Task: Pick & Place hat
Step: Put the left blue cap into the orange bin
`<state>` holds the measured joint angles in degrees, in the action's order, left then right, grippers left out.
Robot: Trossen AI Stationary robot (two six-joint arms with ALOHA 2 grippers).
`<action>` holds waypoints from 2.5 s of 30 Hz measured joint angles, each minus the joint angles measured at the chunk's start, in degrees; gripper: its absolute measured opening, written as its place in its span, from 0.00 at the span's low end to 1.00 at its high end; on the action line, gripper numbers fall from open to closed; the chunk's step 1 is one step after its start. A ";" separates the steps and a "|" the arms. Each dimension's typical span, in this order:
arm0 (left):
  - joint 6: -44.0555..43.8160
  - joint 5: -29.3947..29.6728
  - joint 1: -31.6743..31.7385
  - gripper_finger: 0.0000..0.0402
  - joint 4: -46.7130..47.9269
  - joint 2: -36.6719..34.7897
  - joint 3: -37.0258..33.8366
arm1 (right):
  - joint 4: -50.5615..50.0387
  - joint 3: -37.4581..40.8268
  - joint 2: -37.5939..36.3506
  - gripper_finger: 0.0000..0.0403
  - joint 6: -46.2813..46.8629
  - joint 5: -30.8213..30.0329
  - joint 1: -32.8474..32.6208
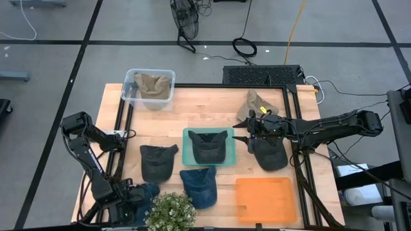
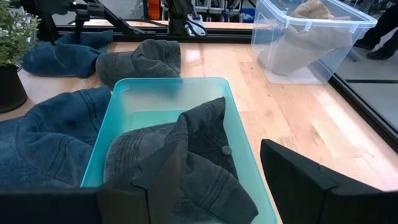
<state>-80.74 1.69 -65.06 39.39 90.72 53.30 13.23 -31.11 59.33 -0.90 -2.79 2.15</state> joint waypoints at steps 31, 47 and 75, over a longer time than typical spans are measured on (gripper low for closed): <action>8.42 4.98 9.39 0.03 50.95 -6.88 24.39 | 7.59 0.02 -0.02 0.52 -1.19 0.00 -0.02; 45.64 28.07 35.37 0.02 45.70 -7.82 24.15 | 17.53 0.02 -0.34 0.52 -12.10 -2.23 -5.68; 86.63 21.10 54.19 0.02 -9.54 4.05 24.23 | -3.87 -23.88 19.08 0.52 -24.76 -23.13 -22.33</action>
<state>5.90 22.79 -10.87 29.85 94.77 77.53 9.37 -55.00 78.41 -25.65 -25.92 -20.18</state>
